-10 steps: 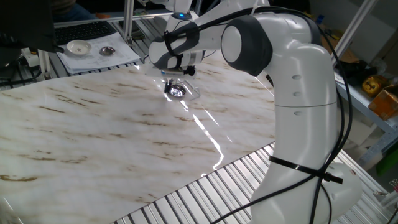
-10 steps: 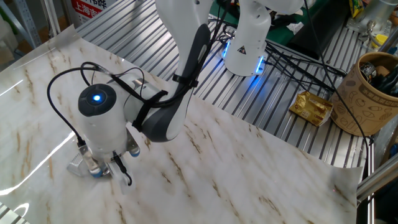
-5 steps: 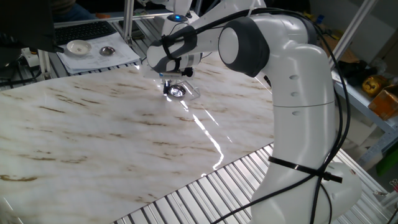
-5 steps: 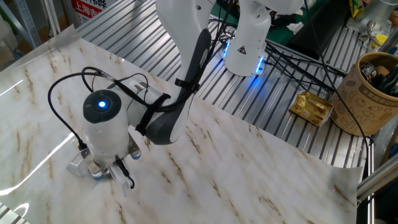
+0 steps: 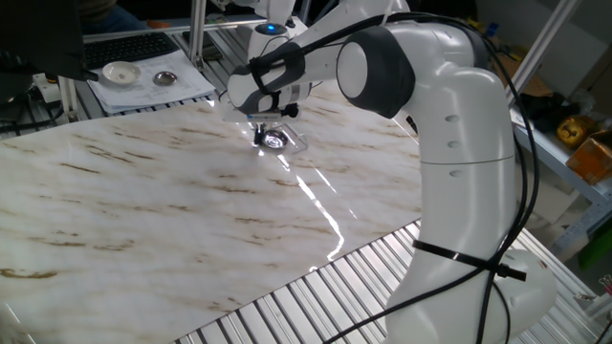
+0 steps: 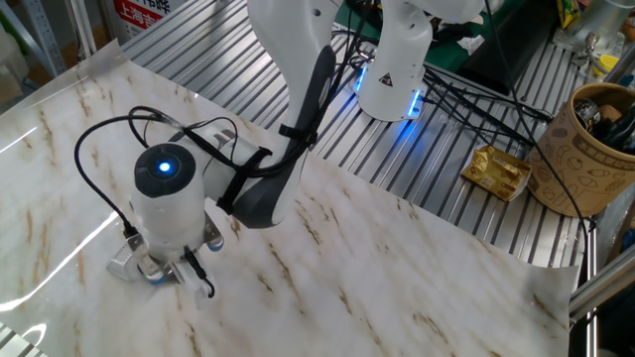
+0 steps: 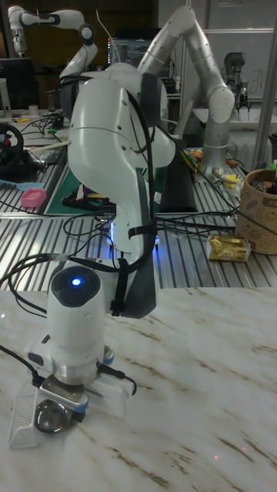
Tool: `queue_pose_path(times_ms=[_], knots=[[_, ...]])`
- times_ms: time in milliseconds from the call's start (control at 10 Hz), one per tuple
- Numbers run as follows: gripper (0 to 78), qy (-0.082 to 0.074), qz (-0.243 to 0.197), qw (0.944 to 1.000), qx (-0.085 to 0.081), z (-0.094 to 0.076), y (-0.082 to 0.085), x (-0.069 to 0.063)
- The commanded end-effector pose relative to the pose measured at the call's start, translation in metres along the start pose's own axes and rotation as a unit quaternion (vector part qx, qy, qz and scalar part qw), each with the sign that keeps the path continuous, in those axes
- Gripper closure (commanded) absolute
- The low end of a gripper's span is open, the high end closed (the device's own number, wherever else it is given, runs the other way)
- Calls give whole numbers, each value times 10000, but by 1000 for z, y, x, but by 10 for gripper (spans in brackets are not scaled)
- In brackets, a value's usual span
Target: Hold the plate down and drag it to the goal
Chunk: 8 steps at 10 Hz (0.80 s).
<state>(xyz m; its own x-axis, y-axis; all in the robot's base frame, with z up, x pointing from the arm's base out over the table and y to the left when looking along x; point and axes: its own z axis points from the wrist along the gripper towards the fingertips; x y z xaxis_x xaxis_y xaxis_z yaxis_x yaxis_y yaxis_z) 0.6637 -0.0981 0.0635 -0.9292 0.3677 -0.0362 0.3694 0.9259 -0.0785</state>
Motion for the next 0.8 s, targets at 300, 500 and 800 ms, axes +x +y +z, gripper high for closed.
queue_pose_path(times_ms=[300, 500, 800], knots=[[776, -29, -205, 9998, 8, -2, -17, -10], [776, -36, -246, 9997, 8, -2, -21, -12], [776, -12, -366, 9993, -1, -3, -30, -17]])
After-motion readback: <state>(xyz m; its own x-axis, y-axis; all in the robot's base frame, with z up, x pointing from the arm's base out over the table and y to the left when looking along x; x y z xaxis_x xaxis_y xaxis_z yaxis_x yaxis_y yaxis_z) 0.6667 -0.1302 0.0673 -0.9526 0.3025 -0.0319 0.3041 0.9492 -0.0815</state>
